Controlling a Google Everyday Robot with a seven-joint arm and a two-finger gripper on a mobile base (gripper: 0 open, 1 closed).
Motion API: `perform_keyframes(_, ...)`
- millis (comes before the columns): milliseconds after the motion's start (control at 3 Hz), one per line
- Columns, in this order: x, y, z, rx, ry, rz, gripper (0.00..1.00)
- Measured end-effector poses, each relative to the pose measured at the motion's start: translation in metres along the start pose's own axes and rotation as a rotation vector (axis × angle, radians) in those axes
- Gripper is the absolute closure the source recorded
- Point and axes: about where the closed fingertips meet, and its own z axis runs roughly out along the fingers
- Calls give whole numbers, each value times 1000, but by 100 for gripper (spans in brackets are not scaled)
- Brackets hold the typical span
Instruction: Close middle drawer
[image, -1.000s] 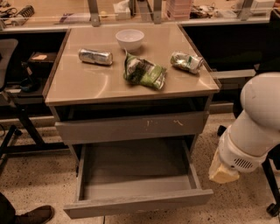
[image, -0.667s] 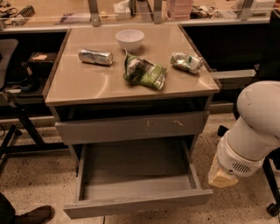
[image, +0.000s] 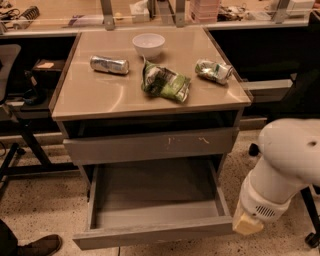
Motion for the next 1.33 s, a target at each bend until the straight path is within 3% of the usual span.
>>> perform_keyframes(333, 4, 19, 89, -102, 26, 50, 100)
perform_keyframes(667, 7, 23, 154, -169, 32, 103, 100)
perform_keyframes(1000, 8, 26, 161, -176, 26, 110, 100)
perform_keyframes(1333, 2, 17, 202, -192, -4, 174, 100)
